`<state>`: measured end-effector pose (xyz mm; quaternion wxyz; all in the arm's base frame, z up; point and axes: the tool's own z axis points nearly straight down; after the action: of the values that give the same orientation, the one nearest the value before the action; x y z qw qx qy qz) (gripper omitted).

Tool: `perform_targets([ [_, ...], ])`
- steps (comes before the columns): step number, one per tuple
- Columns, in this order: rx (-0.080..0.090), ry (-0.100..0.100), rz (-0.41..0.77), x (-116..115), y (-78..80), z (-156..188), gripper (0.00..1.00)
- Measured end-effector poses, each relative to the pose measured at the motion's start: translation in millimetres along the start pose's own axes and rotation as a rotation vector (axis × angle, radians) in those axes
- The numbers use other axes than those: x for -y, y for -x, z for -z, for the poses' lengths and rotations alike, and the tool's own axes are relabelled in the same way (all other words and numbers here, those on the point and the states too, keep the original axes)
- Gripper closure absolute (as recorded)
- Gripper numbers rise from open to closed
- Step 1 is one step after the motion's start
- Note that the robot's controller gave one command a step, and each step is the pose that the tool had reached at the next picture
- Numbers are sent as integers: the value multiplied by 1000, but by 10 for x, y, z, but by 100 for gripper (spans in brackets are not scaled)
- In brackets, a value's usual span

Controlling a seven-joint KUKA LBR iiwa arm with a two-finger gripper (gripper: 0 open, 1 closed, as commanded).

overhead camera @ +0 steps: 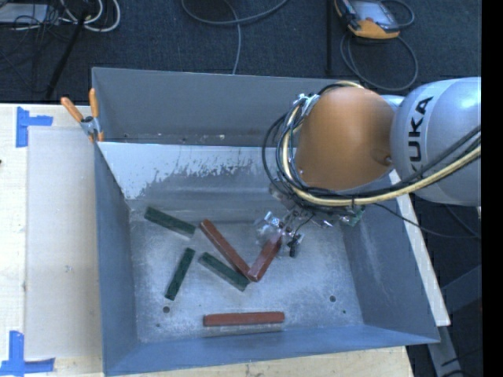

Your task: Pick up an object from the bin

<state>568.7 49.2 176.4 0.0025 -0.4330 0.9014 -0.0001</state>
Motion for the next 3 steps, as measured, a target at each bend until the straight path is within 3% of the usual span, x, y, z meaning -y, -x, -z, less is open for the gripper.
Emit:
perform_targets([
  [3,-3,4,-7,1,-15,-15,100],
])
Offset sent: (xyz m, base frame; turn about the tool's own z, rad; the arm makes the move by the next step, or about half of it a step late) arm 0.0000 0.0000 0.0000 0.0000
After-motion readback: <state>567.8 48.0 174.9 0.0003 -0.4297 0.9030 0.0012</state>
